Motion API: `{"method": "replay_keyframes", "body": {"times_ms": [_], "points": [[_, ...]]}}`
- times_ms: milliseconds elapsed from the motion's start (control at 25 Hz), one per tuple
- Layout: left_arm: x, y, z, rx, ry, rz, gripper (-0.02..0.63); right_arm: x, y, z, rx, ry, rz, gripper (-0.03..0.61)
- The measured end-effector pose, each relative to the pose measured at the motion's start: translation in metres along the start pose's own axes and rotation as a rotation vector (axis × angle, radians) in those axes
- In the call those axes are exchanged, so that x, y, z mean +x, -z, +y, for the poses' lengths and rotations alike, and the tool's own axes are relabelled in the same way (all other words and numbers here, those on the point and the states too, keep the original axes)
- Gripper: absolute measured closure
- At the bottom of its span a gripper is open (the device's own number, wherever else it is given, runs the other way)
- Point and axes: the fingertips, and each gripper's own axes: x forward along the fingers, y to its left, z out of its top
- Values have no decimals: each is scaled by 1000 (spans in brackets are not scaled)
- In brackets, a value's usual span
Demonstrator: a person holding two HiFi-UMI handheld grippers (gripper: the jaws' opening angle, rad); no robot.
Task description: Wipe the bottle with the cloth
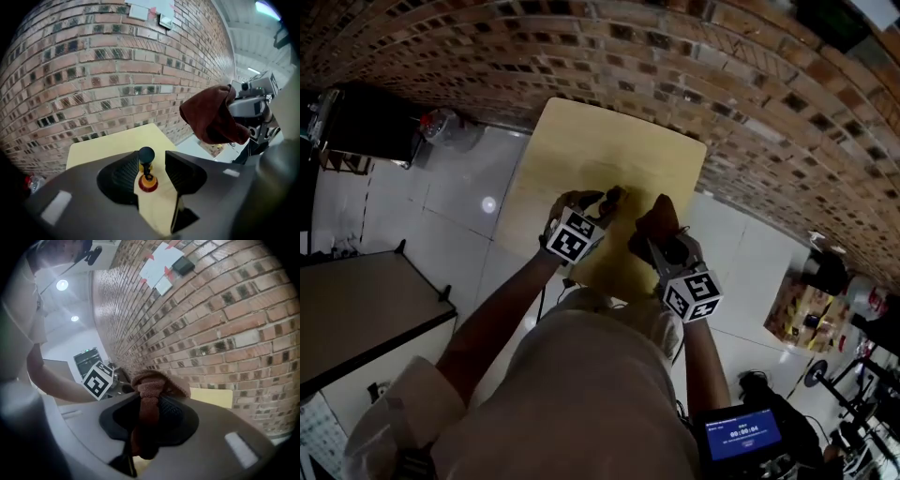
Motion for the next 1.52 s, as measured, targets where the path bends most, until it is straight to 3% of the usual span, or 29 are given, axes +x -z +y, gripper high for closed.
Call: {"method": "replay_keyframes", "body": {"times_ms": [120,280,520,600,680,920,1080,1200,1360,1520], "points": [[17,6,4,-20,-51,69,417,24,5,-17,-24,-59,78,494],[29,9,11,-17,-113,125,420,65,13,-34,-146,-124,189,494],[41,4,14,4,-122,125,448,121,30,-36,-318,-242,308,492],[43,1,15,15,-120,126,449,135,35,-33,-325,-271,325,494],[44,0,21,-15,-123,129,451,145,37,-39,-263,-285,313,494],[48,-4,24,-66,-115,105,451,167,63,-74,-48,-223,307,494],[51,-8,37,-191,-172,82,451,175,66,-91,96,-156,210,492],[50,-8,45,-248,-217,74,451,181,80,-108,138,-51,198,492],[45,-2,45,-246,-248,82,451,192,134,-118,122,38,335,494],[43,-4,47,-227,-263,63,451,197,190,-114,-24,44,591,494]]}}
